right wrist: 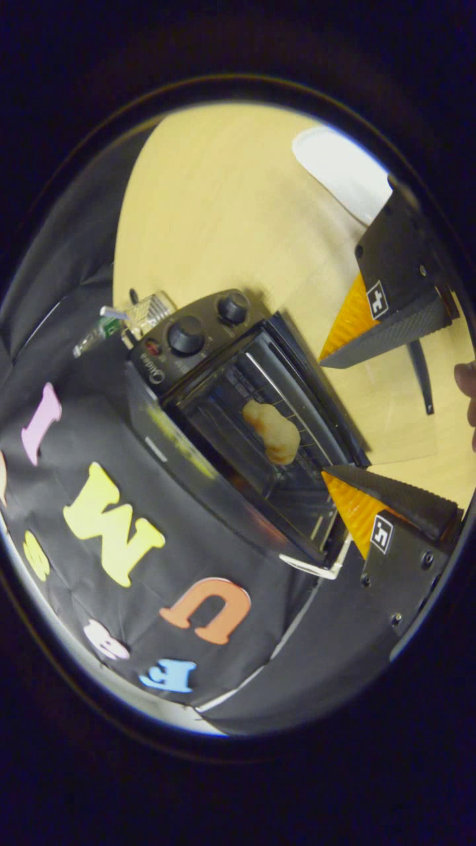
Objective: Open the electric oven with the left hand, put the food in, and close the electric oven.
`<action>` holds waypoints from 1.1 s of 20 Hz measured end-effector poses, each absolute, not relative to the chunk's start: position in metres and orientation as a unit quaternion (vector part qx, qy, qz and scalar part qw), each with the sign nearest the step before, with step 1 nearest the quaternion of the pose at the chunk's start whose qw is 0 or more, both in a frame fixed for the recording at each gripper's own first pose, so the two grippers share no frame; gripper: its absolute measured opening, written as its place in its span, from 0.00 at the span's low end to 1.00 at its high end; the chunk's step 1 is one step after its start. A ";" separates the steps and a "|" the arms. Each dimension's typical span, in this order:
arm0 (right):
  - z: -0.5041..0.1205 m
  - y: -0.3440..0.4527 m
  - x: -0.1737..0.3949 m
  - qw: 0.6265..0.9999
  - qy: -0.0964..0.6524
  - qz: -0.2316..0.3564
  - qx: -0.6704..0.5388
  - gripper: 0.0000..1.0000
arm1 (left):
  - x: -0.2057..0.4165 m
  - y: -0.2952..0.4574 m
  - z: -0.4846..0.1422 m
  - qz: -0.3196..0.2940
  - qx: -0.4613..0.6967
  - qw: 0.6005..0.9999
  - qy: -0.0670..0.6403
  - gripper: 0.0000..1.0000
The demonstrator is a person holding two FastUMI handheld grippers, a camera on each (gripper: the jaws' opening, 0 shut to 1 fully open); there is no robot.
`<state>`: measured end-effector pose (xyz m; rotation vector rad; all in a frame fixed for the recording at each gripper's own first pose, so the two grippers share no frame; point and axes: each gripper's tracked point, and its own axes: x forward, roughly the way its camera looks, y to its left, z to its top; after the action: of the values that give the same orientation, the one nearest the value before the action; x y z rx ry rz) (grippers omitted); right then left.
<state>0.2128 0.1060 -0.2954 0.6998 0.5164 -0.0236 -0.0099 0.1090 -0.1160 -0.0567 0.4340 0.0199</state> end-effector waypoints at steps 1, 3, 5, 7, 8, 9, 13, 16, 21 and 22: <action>-0.286 0.100 0.201 0.918 0.248 -0.005 0.310 0.86 | -0.009 0.106 -0.117 0.008 -0.024 0.978 0.208 0.93; -0.270 0.087 0.174 0.937 0.245 0.004 0.249 0.87 | -0.008 0.094 -0.126 -0.001 -0.032 0.978 0.206 0.93; -0.255 0.077 0.146 0.947 0.242 0.012 0.210 0.90 | -0.007 0.079 -0.137 -0.010 -0.045 0.977 0.210 0.93; -0.249 0.068 0.117 0.953 0.248 0.016 0.175 0.93 | -0.007 0.069 -0.143 -0.014 -0.053 0.976 0.211 0.93; -0.247 0.062 0.104 0.957 0.250 0.013 0.149 0.94 | -0.005 0.064 -0.149 -0.015 -0.056 0.976 0.209 0.93; -0.243 0.058 0.091 0.961 0.245 0.016 0.124 0.94 | -0.004 0.063 -0.153 -0.007 -0.048 0.977 0.207 0.93; -0.232 0.047 0.053 0.967 0.243 0.020 0.069 0.97 | 0.001 0.048 -0.171 -0.021 -0.030 0.978 0.204 0.93; -0.220 0.029 0.033 0.970 0.236 0.002 0.058 0.96 | 0.005 0.029 -0.193 -0.034 -0.043 0.975 0.216 0.93; -0.205 -0.004 0.013 0.972 0.232 -0.019 0.044 0.96 | 0.009 -0.016 -0.252 -0.066 -0.063 0.956 0.280 0.93; -0.202 -0.011 0.011 0.972 0.230 -0.024 0.040 0.96 | 0.013 -0.023 -0.259 -0.071 -0.063 0.954 0.285 0.93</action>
<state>0.0112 -0.0107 -0.2019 0.0802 0.4637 -0.0482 0.0130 -0.0226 -0.2587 -0.1281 0.5779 -0.1434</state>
